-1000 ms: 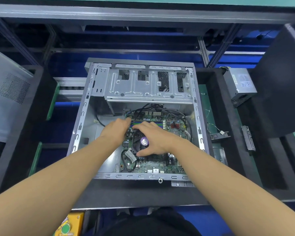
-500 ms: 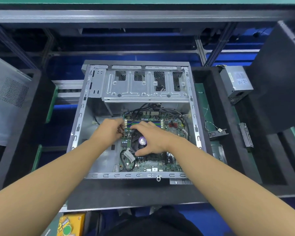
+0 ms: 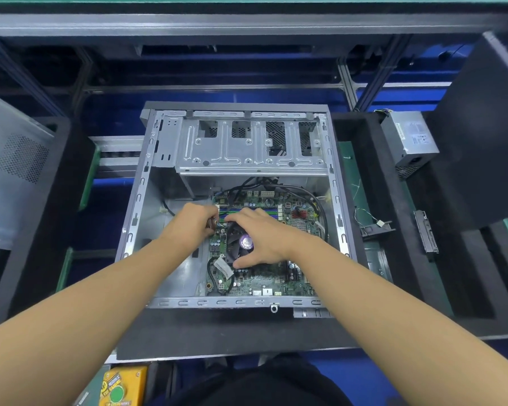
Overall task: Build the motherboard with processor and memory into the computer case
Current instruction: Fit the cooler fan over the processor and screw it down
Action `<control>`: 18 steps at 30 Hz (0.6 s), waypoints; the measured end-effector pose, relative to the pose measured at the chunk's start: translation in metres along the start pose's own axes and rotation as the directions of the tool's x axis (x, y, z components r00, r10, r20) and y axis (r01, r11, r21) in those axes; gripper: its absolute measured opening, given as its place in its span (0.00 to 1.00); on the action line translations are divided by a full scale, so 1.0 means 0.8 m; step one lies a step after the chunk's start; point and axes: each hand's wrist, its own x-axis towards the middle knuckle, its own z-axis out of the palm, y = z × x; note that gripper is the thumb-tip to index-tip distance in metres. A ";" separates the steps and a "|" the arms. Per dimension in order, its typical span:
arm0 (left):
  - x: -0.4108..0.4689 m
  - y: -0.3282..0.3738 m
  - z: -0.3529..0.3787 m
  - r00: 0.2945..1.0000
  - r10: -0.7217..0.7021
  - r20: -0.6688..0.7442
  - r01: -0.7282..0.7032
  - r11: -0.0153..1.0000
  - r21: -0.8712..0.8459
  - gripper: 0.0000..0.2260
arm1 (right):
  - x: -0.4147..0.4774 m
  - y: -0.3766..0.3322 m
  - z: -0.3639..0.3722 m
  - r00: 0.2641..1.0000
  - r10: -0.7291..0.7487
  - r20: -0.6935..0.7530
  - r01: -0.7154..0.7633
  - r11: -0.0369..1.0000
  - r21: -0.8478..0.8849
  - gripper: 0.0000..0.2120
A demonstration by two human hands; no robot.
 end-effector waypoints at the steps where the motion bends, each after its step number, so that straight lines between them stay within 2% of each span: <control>1: 0.000 0.000 0.001 1.000 0.001 0.002 -0.001 1.000 0.009 0.07 | 0.000 0.000 0.000 1.000 0.000 0.001 0.000 1.000 0.001 0.49; 11: -0.005 -0.006 0.006 0.999 0.032 0.018 -0.032 0.999 -0.027 0.12 | -0.006 -0.004 -0.003 1.000 0.018 0.001 -0.018 1.000 -0.013 0.50; 18: 0.000 0.002 0.001 0.995 -0.054 0.080 0.051 0.998 0.038 0.12 | -0.014 -0.008 -0.004 0.999 0.016 -0.046 -0.023 0.987 -0.158 0.49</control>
